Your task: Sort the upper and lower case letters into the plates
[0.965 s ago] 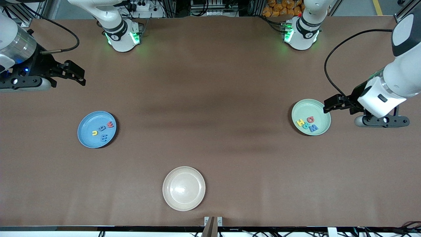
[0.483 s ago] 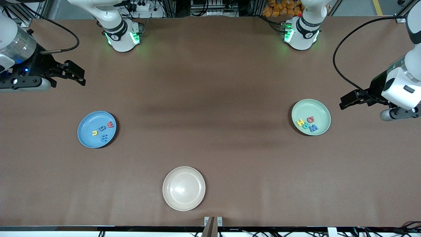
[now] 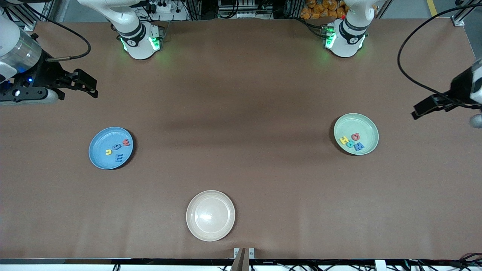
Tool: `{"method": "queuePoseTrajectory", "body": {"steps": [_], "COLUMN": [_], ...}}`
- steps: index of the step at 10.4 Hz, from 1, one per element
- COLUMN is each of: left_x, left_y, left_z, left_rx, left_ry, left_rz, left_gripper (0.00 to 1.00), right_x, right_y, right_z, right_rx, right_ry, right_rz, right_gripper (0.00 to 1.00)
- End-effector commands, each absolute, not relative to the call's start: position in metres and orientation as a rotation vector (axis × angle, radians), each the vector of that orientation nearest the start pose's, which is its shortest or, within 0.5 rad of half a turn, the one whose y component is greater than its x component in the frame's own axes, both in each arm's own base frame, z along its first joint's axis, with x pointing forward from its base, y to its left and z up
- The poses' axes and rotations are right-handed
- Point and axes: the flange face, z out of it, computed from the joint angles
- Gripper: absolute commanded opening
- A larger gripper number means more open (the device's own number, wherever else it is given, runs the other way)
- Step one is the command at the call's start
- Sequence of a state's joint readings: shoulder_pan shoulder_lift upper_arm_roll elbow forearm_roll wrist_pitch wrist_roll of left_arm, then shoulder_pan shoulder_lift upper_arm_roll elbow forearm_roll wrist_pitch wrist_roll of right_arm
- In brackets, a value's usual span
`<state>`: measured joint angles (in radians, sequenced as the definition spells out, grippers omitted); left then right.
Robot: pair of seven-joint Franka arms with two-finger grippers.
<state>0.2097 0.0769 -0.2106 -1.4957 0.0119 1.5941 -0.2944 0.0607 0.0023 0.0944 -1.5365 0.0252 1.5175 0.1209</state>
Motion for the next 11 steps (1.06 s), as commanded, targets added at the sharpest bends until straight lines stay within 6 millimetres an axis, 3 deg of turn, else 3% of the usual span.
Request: {"method": "queuePoseTrajectory", "body": {"steps": [1,2,4,5,10,11], "left_x": [0.563,0.557,0.557,0.557,0.567,0.568], "left_y": [0.044,0.045,0.021,0.022,0.031,0.024], "left_z": [0.624,0.631,0.636,0.642,0.62,0.619], "left_rx": [-3.152,-3.157,-3.162,-3.163,-3.204,-3.204], "left_ry": [-0.374,-0.355,-0.296,-0.296,-0.322,-0.303], "left_rz": [0.038,0.04,0.044,0.025,0.087,0.093], "left_gripper": [1.0,1.0,1.0,1.0,1.0,1.0], "right_x": [0.544,0.544,0.544,0.544,0.544,0.544], "right_y": [0.09,0.09,0.091,0.091,0.091,0.091], "right_z": [0.639,0.639,0.639,0.639,0.639,0.639], "right_rx": [-3.129,-3.129,-3.129,-3.129,-3.128,-3.128], "right_ry": [-0.04,-0.04,-0.042,-0.042,-0.042,-0.042], "right_rz": [0.029,0.029,0.029,0.029,0.03,0.03], "right_gripper": [1.0,1.0,1.0,1.0,1.0,1.0]}}
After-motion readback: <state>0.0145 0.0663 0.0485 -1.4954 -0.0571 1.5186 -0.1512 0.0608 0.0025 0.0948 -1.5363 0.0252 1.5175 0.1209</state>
